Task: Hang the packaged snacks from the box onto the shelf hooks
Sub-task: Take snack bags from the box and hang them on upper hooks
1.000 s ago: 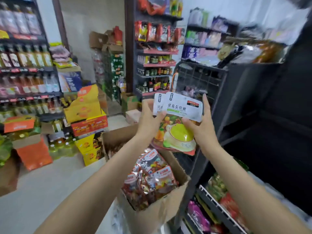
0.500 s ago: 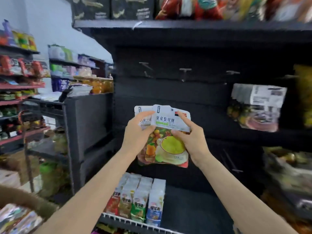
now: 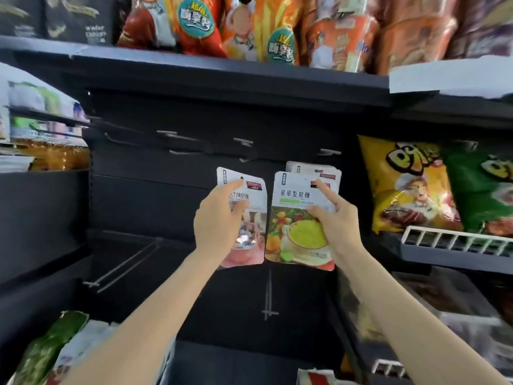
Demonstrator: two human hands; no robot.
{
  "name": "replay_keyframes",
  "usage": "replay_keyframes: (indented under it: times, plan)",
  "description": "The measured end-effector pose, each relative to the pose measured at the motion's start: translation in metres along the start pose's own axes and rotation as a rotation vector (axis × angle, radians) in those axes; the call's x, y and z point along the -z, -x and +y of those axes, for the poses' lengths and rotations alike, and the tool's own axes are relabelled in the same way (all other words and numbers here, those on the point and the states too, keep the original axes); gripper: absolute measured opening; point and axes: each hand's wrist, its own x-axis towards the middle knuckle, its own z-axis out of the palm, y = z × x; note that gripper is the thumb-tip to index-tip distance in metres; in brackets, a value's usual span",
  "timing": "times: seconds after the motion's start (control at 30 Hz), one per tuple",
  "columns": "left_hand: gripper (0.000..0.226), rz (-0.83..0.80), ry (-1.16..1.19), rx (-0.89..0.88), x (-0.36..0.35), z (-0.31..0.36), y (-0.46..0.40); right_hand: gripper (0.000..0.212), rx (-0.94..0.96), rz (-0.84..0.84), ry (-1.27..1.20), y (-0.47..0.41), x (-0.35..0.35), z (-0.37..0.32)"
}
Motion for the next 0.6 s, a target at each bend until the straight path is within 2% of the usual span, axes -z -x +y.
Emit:
replay_keyframes:
  times: [0.27,0.6]
  plan:
    - [0.039,0.027,-0.126,-0.094,-0.020,0.027,-0.016,0.056,0.099,0.111,0.136,-0.046,0.013,0.011]
    - [0.039,0.006,-0.087,-0.109,-0.027,0.033,-0.025,0.059,0.155,0.120,0.315,-0.050,0.022,0.016]
